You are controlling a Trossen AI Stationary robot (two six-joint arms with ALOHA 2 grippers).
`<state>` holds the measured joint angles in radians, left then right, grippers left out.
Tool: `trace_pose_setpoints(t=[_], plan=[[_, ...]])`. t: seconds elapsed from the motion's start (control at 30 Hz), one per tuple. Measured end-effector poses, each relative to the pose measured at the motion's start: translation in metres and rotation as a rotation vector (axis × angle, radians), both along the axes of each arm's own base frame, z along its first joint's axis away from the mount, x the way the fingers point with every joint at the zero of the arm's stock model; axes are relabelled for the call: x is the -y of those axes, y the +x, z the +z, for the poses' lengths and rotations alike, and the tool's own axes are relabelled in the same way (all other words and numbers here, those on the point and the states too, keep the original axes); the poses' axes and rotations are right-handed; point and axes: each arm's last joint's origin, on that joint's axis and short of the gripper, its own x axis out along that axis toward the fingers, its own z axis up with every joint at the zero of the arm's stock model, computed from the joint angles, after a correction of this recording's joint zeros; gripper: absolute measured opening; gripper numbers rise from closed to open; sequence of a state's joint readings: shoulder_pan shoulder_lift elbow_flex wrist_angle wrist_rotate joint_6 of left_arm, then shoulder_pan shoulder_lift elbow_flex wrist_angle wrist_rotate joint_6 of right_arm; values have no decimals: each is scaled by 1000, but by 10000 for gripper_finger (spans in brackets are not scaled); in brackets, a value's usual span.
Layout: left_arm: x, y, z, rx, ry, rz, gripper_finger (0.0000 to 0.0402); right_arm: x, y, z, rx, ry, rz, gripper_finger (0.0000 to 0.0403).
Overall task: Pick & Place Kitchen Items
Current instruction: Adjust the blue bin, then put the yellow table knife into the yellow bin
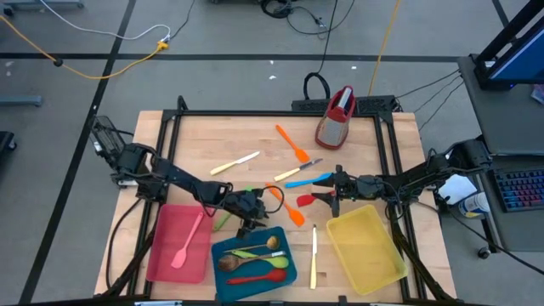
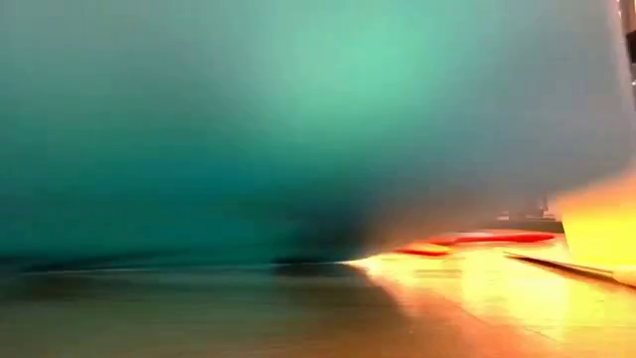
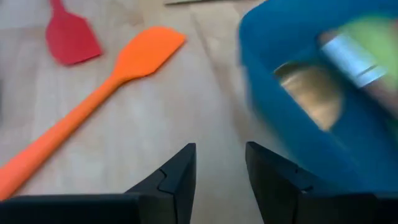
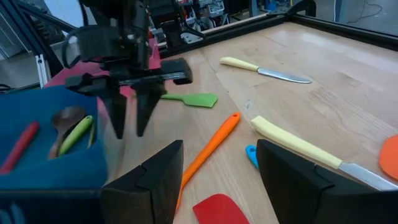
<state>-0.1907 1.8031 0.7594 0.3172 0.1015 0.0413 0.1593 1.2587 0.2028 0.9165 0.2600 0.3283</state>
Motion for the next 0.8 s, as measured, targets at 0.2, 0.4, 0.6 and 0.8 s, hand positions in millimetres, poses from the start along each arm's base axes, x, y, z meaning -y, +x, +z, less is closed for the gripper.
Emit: trace_pose_setpoints(t=[0.2,0.4,0.6,0.8], plan=[[1,1,-1,-12,42,-11,145,0,0,0,0,-1,0,196],[9,0,4,15,86,5,145,0,0,0,-2,-11,2,196],[8,-1,18,54,62,30,145,0,0,0,-3,-19,4,196],[7,-3,25,58,69,45,145,0,0,0,-4,-23,5,196]])
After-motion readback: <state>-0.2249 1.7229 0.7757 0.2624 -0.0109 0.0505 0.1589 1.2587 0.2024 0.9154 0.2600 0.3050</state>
